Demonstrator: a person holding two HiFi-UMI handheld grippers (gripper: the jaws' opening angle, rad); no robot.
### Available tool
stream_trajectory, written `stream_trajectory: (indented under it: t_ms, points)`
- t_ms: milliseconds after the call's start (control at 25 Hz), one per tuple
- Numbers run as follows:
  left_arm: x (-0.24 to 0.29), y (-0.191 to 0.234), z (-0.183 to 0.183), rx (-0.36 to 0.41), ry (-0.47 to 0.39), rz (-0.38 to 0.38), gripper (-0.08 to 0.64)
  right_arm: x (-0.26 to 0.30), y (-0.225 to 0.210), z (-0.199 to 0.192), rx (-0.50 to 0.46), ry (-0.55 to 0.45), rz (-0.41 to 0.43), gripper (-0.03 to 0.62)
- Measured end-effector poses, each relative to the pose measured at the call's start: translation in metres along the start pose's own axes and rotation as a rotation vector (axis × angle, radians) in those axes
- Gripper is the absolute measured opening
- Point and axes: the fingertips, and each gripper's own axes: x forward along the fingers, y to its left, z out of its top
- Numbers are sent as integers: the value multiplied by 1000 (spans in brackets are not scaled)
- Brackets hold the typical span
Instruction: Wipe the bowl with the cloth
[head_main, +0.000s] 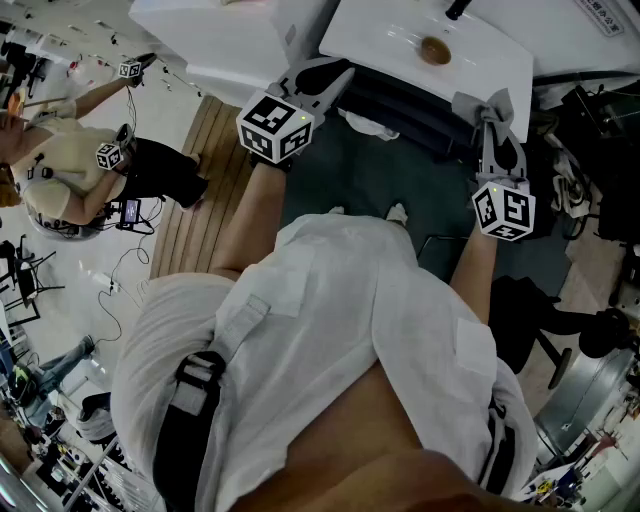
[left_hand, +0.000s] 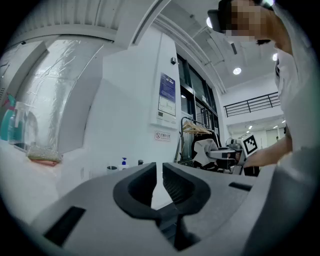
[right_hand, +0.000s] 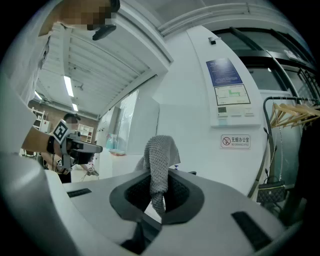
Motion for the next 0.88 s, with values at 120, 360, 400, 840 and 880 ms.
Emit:
stream_trajectory:
  t_ms: [120, 360, 400, 840, 880]
  points:
    - [2, -2, -2, 1, -2, -1, 44, -1, -1, -3, 2, -3, -3, 40]
    - [2, -3, 0, 3, -2, -5, 40, -1, -1, 0, -3, 0, -4, 40]
    - [2, -3, 0, 4, -2, -5, 40, 0, -1, 0, -3, 0, -3, 40]
    - [-2, 10, -5, -9, 3, 14, 40, 11, 3, 2, 30, -31, 21, 41]
    - [-2, 11, -6, -11, 5, 16, 40, 13, 3, 0, 25, -25, 27, 41]
